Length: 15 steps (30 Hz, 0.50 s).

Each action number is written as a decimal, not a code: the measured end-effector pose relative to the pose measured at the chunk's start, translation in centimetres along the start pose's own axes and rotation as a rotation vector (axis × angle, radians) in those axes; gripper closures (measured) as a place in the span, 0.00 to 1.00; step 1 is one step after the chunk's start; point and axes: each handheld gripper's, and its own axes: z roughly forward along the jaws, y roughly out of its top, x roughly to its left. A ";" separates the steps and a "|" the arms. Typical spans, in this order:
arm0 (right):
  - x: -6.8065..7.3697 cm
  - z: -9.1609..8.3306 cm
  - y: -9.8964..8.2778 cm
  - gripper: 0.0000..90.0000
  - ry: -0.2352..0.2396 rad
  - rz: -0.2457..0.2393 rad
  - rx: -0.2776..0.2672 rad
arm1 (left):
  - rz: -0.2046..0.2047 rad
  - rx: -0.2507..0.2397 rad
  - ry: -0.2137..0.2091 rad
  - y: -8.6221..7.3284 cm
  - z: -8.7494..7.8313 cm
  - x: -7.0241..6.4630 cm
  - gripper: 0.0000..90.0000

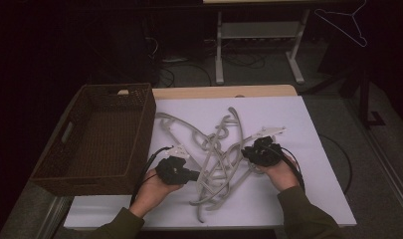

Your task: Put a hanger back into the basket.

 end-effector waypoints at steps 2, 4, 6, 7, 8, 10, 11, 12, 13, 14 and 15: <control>-0.8 0.3 0.4 0.74 0.006 0.072 -0.024 | -0.017 -0.010 0.020 -0.1 -0.4 0.5 0.94; -1.1 0.5 0.6 0.71 0.005 0.104 -0.031 | -0.028 -0.020 0.032 -0.2 -0.6 0.7 0.91; -1.5 1.3 1.2 0.67 -0.007 0.141 -0.029 | -0.039 -0.026 0.059 -0.4 -1.0 1.1 0.84; -1.6 2.0 1.8 0.66 -0.033 0.140 -0.009 | -0.048 -0.038 0.076 -0.5 -1.2 1.3 0.77; -1.6 2.0 1.8 0.66 -0.033 0.140 -0.009 | -0.052 -0.041 0.083 -0.6 -1.3 1.4 0.77; -1.9 2.6 2.4 0.62 -0.050 0.172 -0.005 | -0.065 -0.050 0.090 -0.8 -1.5 1.6 0.71; -1.9 2.6 2.4 0.62 -0.050 0.172 -0.005 | -0.067 -0.051 0.096 -0.9 -1.6 1.8 0.71; -2.2 3.0 2.6 0.62 -0.066 0.165 -0.010 | -0.070 -0.053 0.097 -0.9 -1.6 2.0 0.69; -2.4 3.3 3.0 0.62 -0.069 0.190 -0.003 | -0.072 -0.055 0.100 -1.0 -1.7 2.1 0.68; -2.7 3.6 3.4 0.62 -0.069 0.207 -0.005 | -0.080 -0.061 0.108 -1.0 -1.8 2.1 0.66; -3.0 4.2 3.8 0.62 -0.077 0.214 0.006 | -0.081 -0.068 0.114 -1.0 -1.8 2.1 0.64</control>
